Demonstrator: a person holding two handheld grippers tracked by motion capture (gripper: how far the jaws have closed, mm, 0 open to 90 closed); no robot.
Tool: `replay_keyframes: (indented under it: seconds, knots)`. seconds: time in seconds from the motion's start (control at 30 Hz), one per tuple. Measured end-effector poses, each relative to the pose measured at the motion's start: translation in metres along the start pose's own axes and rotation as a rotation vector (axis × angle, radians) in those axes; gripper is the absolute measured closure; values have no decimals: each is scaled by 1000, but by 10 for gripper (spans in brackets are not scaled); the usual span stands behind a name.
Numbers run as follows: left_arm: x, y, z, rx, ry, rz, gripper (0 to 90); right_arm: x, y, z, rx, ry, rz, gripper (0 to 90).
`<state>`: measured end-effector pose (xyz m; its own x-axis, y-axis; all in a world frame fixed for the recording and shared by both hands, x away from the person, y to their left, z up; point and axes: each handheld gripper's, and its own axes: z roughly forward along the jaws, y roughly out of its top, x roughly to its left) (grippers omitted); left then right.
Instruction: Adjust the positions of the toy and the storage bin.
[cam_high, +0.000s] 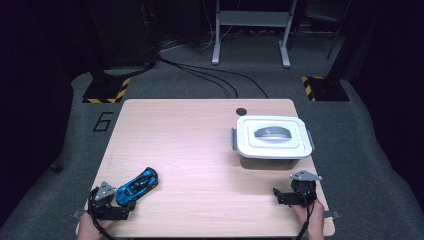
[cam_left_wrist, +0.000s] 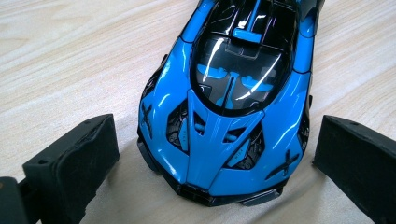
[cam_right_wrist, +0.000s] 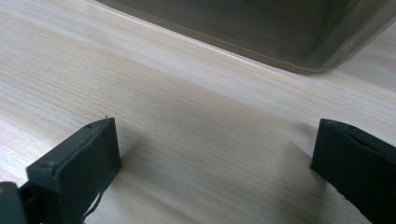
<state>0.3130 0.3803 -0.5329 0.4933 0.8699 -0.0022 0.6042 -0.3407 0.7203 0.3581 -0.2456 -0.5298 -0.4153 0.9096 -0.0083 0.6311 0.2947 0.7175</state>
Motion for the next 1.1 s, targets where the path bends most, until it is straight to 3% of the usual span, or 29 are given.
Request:
replay_keyframes:
  seconds: [0.4,0.47,0.6,0.73,0.77,0.9,1.1]
  knots:
    - [-2,3,-4,21,-24,47,0,1,0,0,-4,0,12,0]
    - [-3,3,-4,1,-19,39,0,1,0,0,-3,3,10,1]
    - [-1,13,-12,0,-9,49,0,1,0,0,-1,-1,-13,4]
    - [-3,27,-16,-26,-13,57,0,1,0,0,-6,0,4,4]
    - [-4,31,-18,-7,-24,69,0,1,0,0,-6,-1,5,4]
    - [-9,44,-14,2,-28,104,0,1,0,0,-6,0,4,4]
    - [-14,59,-5,17,-47,115,0,1,0,0,-8,-1,-1,4]
